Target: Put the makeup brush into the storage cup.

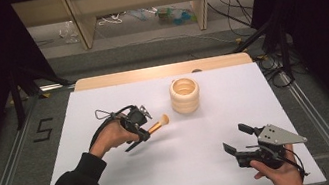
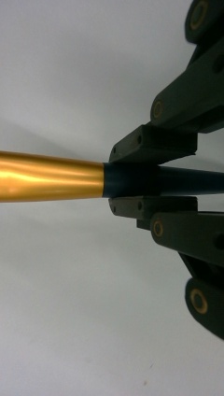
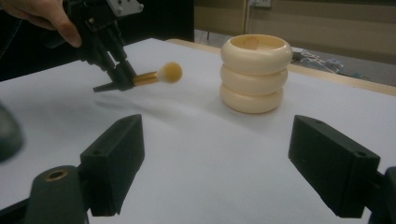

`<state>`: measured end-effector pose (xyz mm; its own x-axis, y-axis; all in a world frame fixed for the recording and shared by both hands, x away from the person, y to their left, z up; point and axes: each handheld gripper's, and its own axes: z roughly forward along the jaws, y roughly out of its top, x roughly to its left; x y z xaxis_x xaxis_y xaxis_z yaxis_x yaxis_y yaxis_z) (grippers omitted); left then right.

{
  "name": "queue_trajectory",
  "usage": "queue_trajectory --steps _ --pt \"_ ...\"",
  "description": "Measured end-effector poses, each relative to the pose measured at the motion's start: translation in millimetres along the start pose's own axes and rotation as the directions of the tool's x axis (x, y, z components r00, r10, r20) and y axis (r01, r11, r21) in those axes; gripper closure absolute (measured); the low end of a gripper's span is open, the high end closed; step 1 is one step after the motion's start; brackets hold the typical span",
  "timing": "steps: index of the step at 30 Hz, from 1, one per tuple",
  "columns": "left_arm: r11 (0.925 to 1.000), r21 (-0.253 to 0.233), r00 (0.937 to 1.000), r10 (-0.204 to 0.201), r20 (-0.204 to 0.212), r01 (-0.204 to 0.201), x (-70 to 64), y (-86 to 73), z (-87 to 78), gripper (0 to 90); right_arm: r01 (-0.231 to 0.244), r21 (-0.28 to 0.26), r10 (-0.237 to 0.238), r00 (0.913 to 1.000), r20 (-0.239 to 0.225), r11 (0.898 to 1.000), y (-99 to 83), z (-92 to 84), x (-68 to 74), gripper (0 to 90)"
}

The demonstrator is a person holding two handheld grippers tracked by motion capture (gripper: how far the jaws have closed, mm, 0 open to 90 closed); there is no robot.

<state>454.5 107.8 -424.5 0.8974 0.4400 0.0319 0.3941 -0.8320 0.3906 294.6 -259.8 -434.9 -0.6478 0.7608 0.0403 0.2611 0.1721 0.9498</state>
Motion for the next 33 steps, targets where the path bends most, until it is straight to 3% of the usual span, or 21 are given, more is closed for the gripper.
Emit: queue_trajectory --steps 3,4,5,7,8,9,10,11,13,14,15,17,21,23,27,28,29,31,33 --pt "0.9969 -0.077 0.9996 0.009 -0.028 -0.011 1.3 2.8 -10.2 74.4 -0.01 0.002 0.01 0.9999 -0.009 1.0 0.0 0.2 0.3 19.5" --pt "0.9953 -0.096 0.9995 0.008 -0.031 -0.011 1.8 3.3 -12.1 74.4 -0.001 0.036 0.001 1.0 0.0 0.999 1.0 -2.6 -0.2 19.4" --pt "0.9916 -0.129 0.9987 0.002 -0.051 -0.009 2.7 4.4 -15.9 74.4 -0.01 -0.011 0.01 0.9999 -0.011 1.0 -0.5 1.2 0.1 19.4" --pt "0.9826 -0.185 0.9965 -0.033 -0.077 0.018 3.2 6.7 -19.5 74.5 -0.012 -0.011 0.011 0.9999 -0.011 1.0 -0.5 1.3 0.0 19.4" --pt "0.9799 -0.199 0.995 -0.03 -0.095 0.011 4.4 8.1 -22.3 74.4 -0.004 0.034 0.004 1.0 -0.001 0.999 1.0 -2.6 -0.5 19.5" --pt "0.9726 -0.231 0.9936 -0.052 -0.1 0.027 4.8 9.3 -23.3 74.4 0.002 0.032 -0.002 1.0 0.002 0.999 0.8 -2.4 -0.5 19.4" --pt "0.9713 -0.236 0.9933 -0.052 -0.104 0.026 5.5 10.8 -25.5 74.4 0.002 0.032 -0.002 1.0 0.002 0.999 0.8 -2.4 -0.5 19.4" --pt "0.9623 -0.271 0.9904 -0.062 -0.124 0.027 6.0 12.4 -26.7 74.4 -0.01 -0.011 0.01 0.9999 -0.01 1.0 -0.5 1.2 0.2 19.4" --pt "0.9522 -0.302 0.9895 -0.086 -0.116 0.047 7.4 14.3 -27.4 74.4 -0.012 -0.011 0.012 0.9999 -0.01 1.0 -0.6 1.2 0.0 19.4" --pt "0.9419 -0.329 0.9874 -0.11 -0.114 0.067 7.6 14.9 -27.2 74.4 -0.012 -0.012 0.012 0.9999 -0.01 1.0 -0.6 1.2 -0.1 19.4" --pt "0.936 -0.344 0.9865 -0.119 -0.113 0.073 8.4 15.7 -27.3 74.4 -0.013 -0.012 0.012 0.9999 -0.01 1.0 -0.7 1.2 -0.1 19.4" --pt "0.9266 -0.369 0.9855 -0.122 -0.118 0.07 9.9 17.5 -27.1 74.4 -0.016 -0.005 0.016 0.9998 -0.012 1.0 -0.4 0.6 0.0 19.4" --pt "0.8989 -0.427 0.9802 -0.162 -0.114 0.099 10.5 21.7 -27.7 74.4 -0.016 -0.006 0.016 0.9998 -0.011 1.0 -0.4 0.5 -0.2 19.4" --pt "0.8876 -0.452 0.977 -0.165 -0.135 0.087 9.3 24.4 -29.6 74.4 -0.018 -0.005 0.018 0.9998 -0.008 1.0 -0.5 0.3 -0.3 19.5" --pt "0.8374 -0.536 0.9667 -0.213 -0.142 0.106 9.0 29.9 -32.3 74.4 -0.013 -0.012 0.013 0.9999 -0.005 1.0 -0.7 0.5 -0.7 19.4" --pt "0.8152 -0.569 0.9609 -0.233 -0.15 0.109 9.7 31.6 -33.5 74.4 -0.013 -0.013 0.013 0.9999 -0.005 1.0 -0.7 0.6 -0.6 19.4" --pt "0.7981 -0.59 0.956 -0.254 -0.147 0.121 10.5 32.2 -34.7 74.4 -0.013 -0.014 0.013 0.9999 -0.006 1.0 -0.6 0.6 -0.5 19.4" --pt "0.7441 -0.649 0.9461 -0.303 -0.115 0.16 13.9 34.4 -35.3 74.4 -0.013 -0.013 0.013 0.9999 -0.007 1.0 -0.7 0.7 -0.3 19.4" --pt "0.7178 -0.677 0.9381 -0.326 -0.118 0.164 16.6 36.4 -35.7 74.4 -0.014 -0.014 0.014 0.9999 -0.007 1.0 -0.7 0.6 -0.3 19.4"
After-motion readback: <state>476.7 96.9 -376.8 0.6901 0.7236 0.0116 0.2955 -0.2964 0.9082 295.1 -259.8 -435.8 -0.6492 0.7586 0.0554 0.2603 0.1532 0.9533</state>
